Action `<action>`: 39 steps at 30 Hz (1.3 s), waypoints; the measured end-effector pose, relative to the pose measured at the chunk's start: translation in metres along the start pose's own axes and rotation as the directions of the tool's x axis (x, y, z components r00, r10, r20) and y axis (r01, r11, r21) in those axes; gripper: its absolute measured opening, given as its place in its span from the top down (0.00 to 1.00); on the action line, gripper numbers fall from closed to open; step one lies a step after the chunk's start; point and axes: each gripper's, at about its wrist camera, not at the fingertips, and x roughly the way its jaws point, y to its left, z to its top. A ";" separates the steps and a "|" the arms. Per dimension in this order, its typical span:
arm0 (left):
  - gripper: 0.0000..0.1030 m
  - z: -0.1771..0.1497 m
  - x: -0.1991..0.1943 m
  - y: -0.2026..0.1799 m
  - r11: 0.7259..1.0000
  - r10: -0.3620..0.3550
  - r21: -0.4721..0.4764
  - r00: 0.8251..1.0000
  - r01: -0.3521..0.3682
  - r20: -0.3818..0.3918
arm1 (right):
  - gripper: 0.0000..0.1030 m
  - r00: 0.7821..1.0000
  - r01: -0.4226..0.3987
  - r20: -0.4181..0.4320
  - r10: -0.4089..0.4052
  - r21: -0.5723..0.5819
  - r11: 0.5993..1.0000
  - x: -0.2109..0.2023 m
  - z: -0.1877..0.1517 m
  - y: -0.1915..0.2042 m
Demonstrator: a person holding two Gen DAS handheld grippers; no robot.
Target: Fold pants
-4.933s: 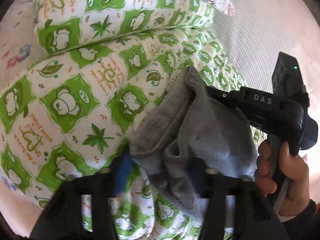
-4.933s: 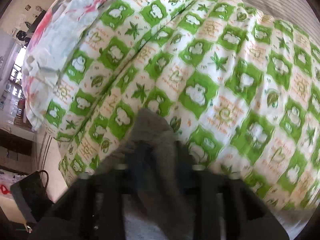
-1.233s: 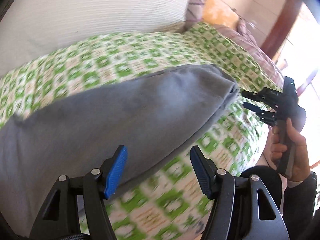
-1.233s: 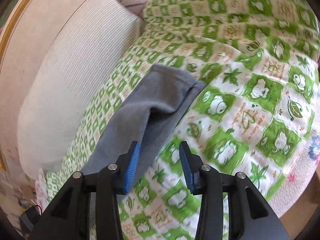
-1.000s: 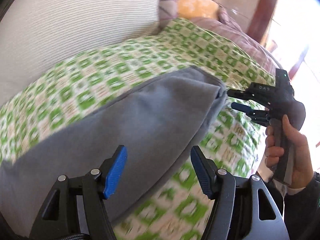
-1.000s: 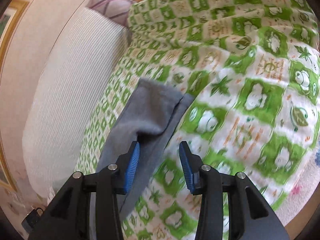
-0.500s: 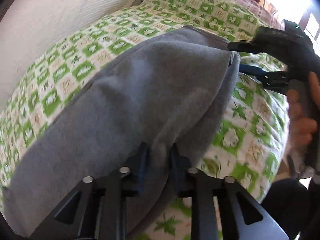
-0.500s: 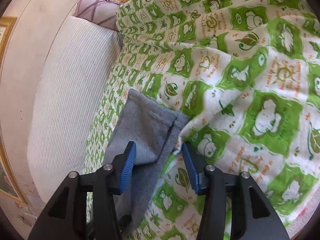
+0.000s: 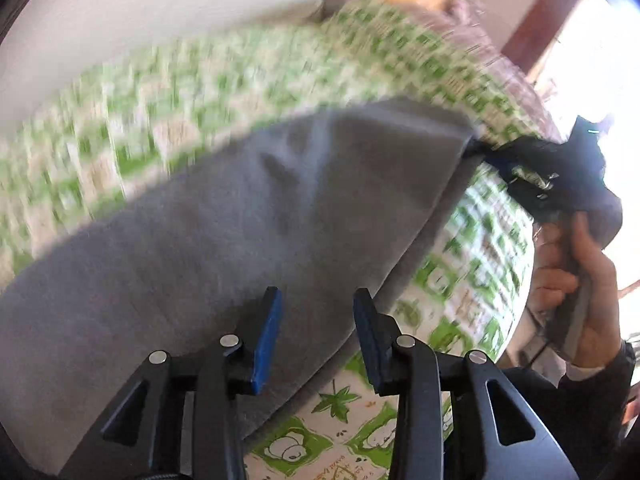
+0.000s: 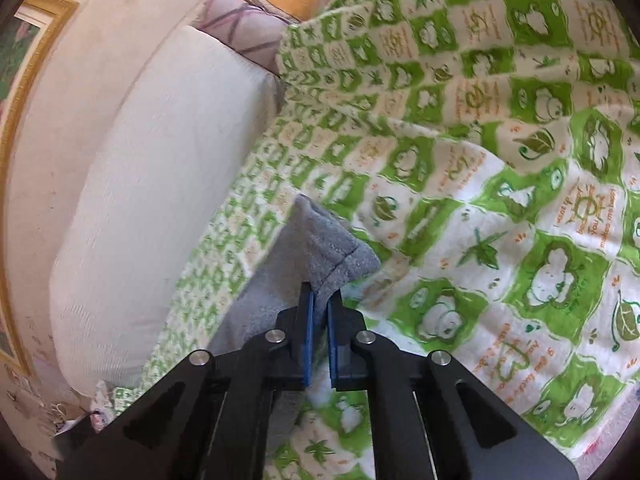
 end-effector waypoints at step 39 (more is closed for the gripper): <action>0.43 -0.131 -0.124 0.157 0.841 0.071 -0.536 0.964 0.080 0.255 | 0.64 0.783 -0.506 -0.596 0.176 -0.448 0.737 0.059 -0.205 0.241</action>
